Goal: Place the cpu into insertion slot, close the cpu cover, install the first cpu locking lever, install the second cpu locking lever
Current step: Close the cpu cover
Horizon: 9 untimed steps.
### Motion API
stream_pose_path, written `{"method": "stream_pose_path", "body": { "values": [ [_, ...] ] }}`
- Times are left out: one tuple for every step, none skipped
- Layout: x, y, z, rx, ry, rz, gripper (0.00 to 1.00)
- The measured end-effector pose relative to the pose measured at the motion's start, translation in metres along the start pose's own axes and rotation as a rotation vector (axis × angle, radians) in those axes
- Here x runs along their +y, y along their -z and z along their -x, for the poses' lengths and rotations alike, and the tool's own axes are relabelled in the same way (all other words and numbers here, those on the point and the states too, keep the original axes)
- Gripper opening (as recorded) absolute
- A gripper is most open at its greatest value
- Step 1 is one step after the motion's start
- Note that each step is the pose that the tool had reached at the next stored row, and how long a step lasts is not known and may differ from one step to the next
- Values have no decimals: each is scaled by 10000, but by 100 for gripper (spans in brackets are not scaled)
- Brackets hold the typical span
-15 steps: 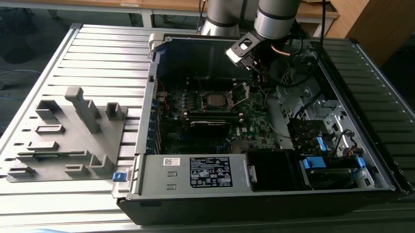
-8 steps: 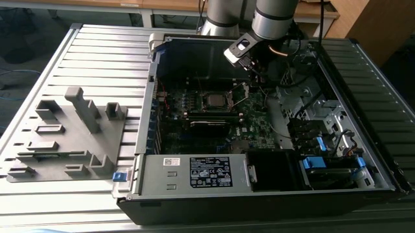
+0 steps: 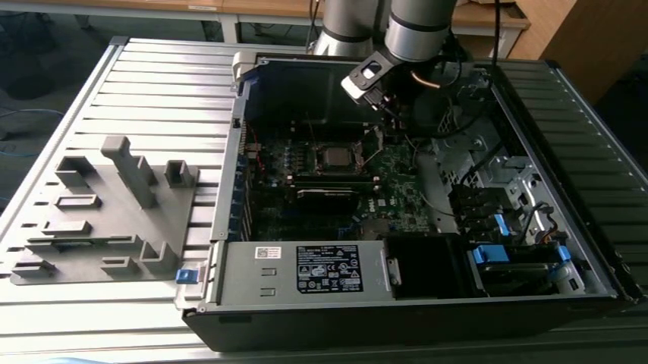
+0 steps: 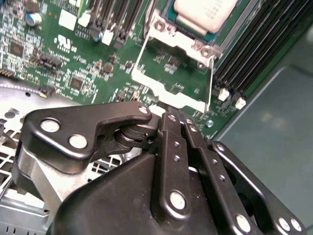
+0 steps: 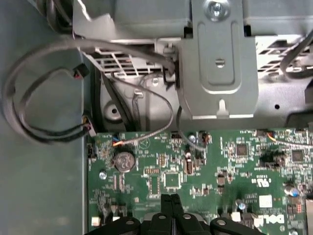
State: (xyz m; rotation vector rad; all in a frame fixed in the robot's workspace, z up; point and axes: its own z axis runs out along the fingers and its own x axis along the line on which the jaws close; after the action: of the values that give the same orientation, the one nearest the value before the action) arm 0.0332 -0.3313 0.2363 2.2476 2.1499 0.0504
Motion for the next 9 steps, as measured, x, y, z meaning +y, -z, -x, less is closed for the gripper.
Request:
{"method": "stream_pose_path", "body": {
  "values": [
    [-23,1,1,0,-1,4,11],
    [-44,1,3,0,-2,7,11],
    [-67,2,4,0,-1,11,11],
    [-92,2,5,0,0,15,11],
    [-116,2,6,1,-1,18,11],
    [-139,3,8,0,-2,21,11],
    [-166,4,9,1,-2,25,11],
    [-190,4,10,0,-1,29,11],
    [-220,5,11,0,-2,35,11]
  ]
}}
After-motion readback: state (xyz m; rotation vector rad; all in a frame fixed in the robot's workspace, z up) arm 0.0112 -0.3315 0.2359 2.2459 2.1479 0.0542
